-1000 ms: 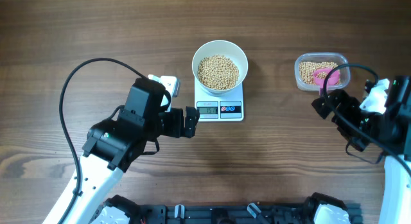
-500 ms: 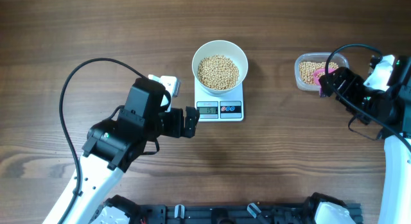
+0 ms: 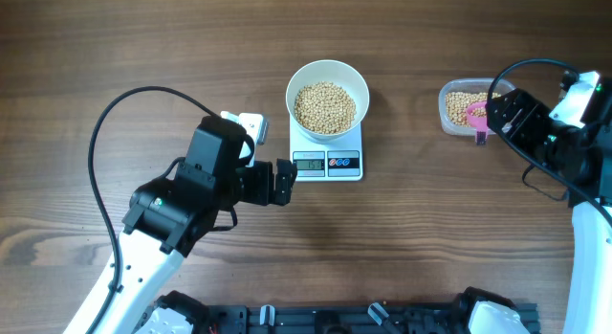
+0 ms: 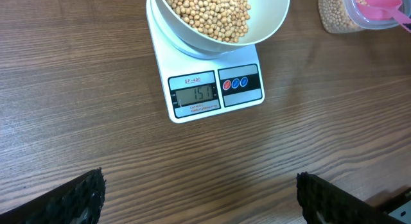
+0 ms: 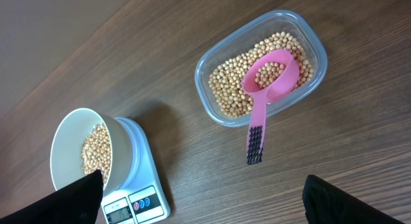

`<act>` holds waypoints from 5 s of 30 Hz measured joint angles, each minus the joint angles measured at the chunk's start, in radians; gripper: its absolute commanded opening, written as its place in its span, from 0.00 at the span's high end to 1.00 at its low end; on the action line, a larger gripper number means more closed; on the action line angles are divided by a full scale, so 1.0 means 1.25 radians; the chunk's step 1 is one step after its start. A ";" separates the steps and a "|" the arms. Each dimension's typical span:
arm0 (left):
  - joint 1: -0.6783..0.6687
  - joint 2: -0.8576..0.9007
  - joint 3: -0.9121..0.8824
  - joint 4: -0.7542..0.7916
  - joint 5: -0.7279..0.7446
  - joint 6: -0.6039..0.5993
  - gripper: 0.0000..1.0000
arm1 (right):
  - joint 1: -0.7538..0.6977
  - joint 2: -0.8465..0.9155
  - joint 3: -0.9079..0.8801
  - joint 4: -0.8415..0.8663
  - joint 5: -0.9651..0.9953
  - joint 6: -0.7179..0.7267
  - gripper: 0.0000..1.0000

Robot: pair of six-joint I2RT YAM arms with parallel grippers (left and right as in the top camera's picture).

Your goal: Scoop item into bowl and weigh 150g on scale

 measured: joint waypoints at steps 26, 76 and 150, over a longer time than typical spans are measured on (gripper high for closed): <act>0.000 0.000 0.000 0.000 0.000 0.000 0.00 | 0.000 0.032 -0.001 -0.023 0.027 0.330 0.09; 0.000 0.000 0.000 0.000 0.000 0.000 0.00 | 0.215 -0.166 -0.015 0.212 0.135 -0.260 0.00; 0.000 0.000 0.000 0.000 0.000 0.000 0.00 | 0.226 -0.926 -0.942 0.738 0.263 -0.295 0.00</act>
